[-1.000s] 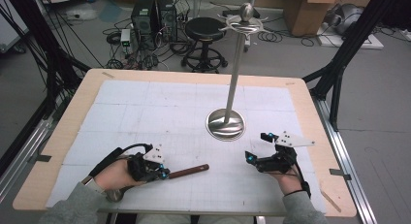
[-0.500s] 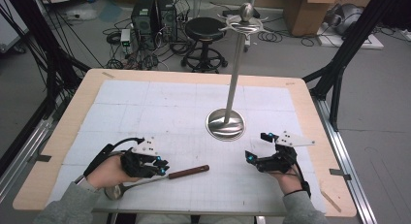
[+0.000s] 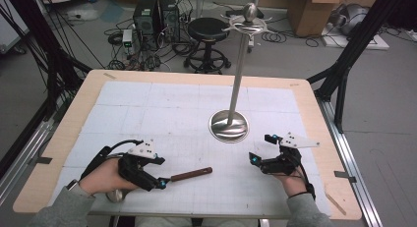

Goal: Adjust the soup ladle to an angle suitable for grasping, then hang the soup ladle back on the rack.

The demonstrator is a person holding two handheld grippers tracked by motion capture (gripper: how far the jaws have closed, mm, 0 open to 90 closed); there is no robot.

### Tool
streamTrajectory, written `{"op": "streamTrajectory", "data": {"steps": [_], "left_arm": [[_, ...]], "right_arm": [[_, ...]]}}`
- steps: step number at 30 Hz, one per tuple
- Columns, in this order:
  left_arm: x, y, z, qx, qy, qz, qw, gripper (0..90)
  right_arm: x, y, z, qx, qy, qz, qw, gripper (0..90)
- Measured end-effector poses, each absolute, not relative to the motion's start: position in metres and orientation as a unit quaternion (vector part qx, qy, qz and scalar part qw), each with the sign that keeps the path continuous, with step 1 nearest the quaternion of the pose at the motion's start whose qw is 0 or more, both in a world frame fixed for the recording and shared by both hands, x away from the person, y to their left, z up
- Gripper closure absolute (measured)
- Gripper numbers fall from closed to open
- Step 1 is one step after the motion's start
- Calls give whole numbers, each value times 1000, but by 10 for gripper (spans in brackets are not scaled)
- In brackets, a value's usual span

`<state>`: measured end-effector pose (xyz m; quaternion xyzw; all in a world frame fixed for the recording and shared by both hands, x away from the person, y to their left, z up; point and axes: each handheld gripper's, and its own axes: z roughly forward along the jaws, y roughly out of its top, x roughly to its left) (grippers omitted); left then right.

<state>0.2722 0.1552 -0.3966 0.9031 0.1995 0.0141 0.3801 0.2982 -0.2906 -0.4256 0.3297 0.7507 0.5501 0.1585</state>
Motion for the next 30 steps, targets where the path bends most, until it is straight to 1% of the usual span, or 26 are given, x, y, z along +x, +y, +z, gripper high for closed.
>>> {"op": "streamTrajectory", "data": {"steps": [3, 6, 7, 8, 11, 14, 21, 23, 24, 25, 26, 30], "left_arm": [[270, 158, -395, 906, 184, 20, 381, 191], [264, 157, -395, 918, 159, 62, 357, 193], [264, 157, -395, 918, 159, 62, 357, 199], [262, 155, -396, 923, 155, 70, 344, 199], [261, 153, -398, 934, 144, 65, 322, 219], [262, 151, -401, 942, 132, 64, 303, 286], [262, 152, -404, 953, 136, 61, 263, 350], [262, 153, -404, 955, 132, 64, 259, 403], [261, 153, -404, 955, 130, 70, 258, 403], [262, 153, -404, 956, 127, 74, 256, 444], [262, 153, -405, 957, 128, 73, 250, 463], [264, 153, -408, 963, 130, 67, 224, 518]], "right_arm": [[299, -291, -426, 331, 750, 551, 158, 17], [299, -288, -426, 326, 753, 549, 157, 17], [299, -288, -426, 326, 753, 549, 157, 17], [300, -287, -425, 325, 754, 549, 156, 17], [300, -285, -426, 320, 759, 547, 151, 17], [301, -285, -426, 319, 760, 546, 150, 17], [300, -285, -426, 315, 761, 545, 153, 17], [300, -284, -426, 316, 761, 546, 152, 17], [300, -284, -426, 316, 761, 546, 152, 17], [300, -284, -426, 315, 761, 546, 151, 17], [300, -285, -426, 319, 761, 545, 150, 17], [300, -285, -426, 320, 759, 547, 148, 17]]}}
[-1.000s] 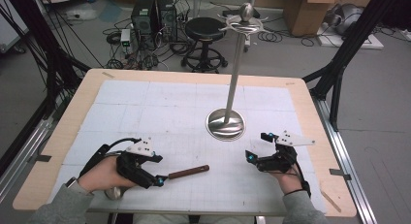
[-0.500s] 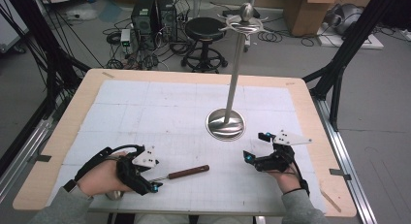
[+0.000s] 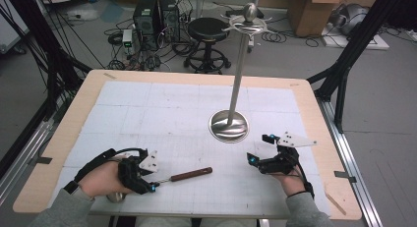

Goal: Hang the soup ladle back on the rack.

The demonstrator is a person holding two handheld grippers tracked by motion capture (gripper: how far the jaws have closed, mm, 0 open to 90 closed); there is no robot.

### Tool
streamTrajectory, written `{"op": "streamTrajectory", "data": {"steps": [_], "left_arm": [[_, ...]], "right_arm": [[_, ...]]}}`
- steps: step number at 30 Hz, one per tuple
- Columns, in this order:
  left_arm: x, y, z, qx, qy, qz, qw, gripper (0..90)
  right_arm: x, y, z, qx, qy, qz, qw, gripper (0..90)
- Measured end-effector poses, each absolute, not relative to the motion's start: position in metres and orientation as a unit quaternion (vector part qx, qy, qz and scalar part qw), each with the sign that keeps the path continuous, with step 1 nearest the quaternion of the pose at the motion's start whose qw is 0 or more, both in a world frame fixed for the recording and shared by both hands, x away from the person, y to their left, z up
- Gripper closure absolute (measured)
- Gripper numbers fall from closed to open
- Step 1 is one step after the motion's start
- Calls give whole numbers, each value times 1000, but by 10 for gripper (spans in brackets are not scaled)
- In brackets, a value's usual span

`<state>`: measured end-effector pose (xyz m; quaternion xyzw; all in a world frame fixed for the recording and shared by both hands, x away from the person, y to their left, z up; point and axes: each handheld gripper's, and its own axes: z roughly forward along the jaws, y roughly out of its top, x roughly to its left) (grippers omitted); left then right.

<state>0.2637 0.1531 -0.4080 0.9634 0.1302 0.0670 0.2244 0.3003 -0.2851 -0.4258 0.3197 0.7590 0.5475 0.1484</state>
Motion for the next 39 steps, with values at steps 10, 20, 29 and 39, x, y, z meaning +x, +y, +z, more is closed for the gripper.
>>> {"op": "streamTrajectory", "data": {"steps": [10, 20, 29, 39], "left_arm": [[261, 156, -409, 975, 117, 52, 182, 621], [261, 158, -410, 977, 123, 38, 168, 699], [259, 159, -409, 979, 136, 26, 153, 774], [259, 161, -409, 978, 131, 25, 159, 840]], "right_arm": [[300, -284, -426, 317, 762, 546, 147, 17], [300, -284, -426, 316, 762, 546, 146, 17], [300, -284, -426, 314, 761, 547, 148, 17], [299, -284, -425, 315, 760, 548, 149, 17]]}}
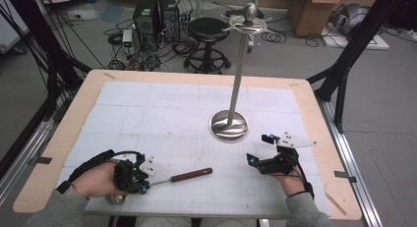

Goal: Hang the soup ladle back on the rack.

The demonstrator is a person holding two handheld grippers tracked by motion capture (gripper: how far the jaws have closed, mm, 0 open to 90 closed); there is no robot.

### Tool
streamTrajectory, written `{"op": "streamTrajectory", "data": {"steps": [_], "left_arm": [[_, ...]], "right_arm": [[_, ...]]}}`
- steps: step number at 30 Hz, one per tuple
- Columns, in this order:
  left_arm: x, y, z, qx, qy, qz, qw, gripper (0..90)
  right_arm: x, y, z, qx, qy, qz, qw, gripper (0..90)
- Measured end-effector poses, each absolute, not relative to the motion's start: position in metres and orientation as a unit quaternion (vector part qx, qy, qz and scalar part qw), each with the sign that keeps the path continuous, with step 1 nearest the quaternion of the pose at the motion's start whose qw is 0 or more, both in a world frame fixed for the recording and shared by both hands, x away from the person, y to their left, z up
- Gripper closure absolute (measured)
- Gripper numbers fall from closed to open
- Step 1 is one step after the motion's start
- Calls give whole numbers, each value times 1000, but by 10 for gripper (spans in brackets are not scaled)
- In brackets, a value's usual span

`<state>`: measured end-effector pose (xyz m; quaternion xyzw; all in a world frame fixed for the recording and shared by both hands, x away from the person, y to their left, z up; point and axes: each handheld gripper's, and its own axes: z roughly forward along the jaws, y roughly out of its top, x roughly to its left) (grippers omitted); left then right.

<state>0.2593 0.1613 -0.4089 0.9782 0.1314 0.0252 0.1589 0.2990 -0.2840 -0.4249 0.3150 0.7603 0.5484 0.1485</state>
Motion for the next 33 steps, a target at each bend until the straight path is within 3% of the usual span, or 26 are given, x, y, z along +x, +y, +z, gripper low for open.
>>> {"op": "streamTrajectory", "data": {"steps": [22, 33], "left_arm": [[266, 179, -389, 945, 175, 57, 269, 840], [268, 185, -374, 912, 194, 61, 358, 841]], "right_arm": [[299, -285, -425, 314, 759, 549, 152, 17], [299, -285, -425, 316, 759, 549, 151, 17]]}}
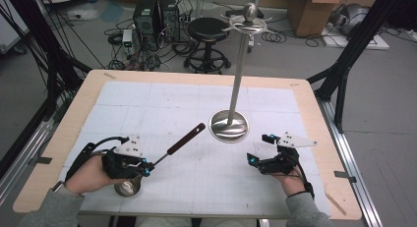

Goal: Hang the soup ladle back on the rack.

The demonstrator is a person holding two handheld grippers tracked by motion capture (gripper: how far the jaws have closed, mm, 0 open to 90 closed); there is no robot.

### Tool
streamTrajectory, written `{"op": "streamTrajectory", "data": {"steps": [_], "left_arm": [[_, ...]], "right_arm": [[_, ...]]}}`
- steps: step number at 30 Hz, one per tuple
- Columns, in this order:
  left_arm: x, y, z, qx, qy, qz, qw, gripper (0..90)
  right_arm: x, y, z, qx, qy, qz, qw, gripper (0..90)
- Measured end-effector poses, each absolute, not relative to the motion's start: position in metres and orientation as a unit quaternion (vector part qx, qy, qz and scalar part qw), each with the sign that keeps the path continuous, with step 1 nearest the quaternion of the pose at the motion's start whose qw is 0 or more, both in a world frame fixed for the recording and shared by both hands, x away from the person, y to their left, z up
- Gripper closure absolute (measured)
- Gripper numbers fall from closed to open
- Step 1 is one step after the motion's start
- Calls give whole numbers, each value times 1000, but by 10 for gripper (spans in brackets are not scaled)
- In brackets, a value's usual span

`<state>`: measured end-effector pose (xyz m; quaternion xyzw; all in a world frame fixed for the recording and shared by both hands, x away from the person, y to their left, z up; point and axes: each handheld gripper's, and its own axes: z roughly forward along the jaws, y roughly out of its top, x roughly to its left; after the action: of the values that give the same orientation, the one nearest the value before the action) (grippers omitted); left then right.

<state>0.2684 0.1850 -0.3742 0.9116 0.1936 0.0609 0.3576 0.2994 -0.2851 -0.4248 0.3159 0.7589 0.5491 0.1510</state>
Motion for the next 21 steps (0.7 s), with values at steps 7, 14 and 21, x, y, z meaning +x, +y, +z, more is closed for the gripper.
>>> {"op": "streamTrajectory", "data": {"steps": [7, 14, 21], "left_arm": [[274, 191, -371, 870, 234, 100, 423, 841], [278, 204, -367, 823, 266, 136, 483, 841], [280, 201, -370, 791, 285, 159, 518, 840]], "right_arm": [[299, -285, -424, 316, 758, 550, 151, 17], [299, -285, -424, 316, 758, 549, 152, 17], [299, -285, -424, 315, 757, 550, 157, 17]]}}
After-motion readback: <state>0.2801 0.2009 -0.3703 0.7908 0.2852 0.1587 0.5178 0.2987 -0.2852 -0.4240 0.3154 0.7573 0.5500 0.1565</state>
